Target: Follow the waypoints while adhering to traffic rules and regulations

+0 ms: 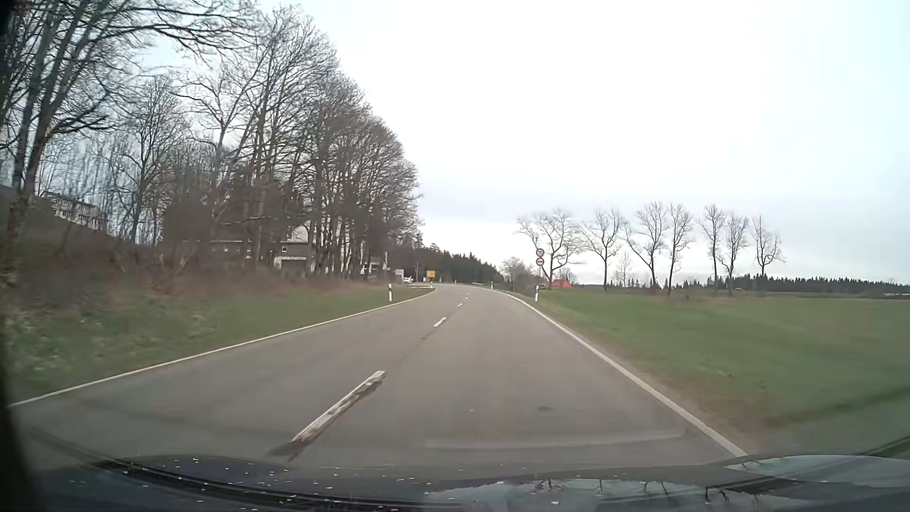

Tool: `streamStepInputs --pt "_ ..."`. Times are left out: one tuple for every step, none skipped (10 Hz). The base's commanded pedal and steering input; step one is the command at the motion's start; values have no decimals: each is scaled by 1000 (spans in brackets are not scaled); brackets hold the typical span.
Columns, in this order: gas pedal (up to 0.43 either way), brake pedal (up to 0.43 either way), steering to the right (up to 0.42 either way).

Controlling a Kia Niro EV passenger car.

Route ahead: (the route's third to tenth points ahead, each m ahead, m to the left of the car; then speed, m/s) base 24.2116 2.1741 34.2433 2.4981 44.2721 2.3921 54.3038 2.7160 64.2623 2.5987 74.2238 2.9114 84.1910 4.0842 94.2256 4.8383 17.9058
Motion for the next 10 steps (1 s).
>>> streamStepInputs --pt "98 0 0" --pt "110 0 0" --pt "130 0 -1" --pt "130 0 0" --pt "157 0 -1" --pt "157 0 -1" --pt "157 0 -1" --pt "157 0 -1" --pt "157 0 -1" --pt "169 0 -2"
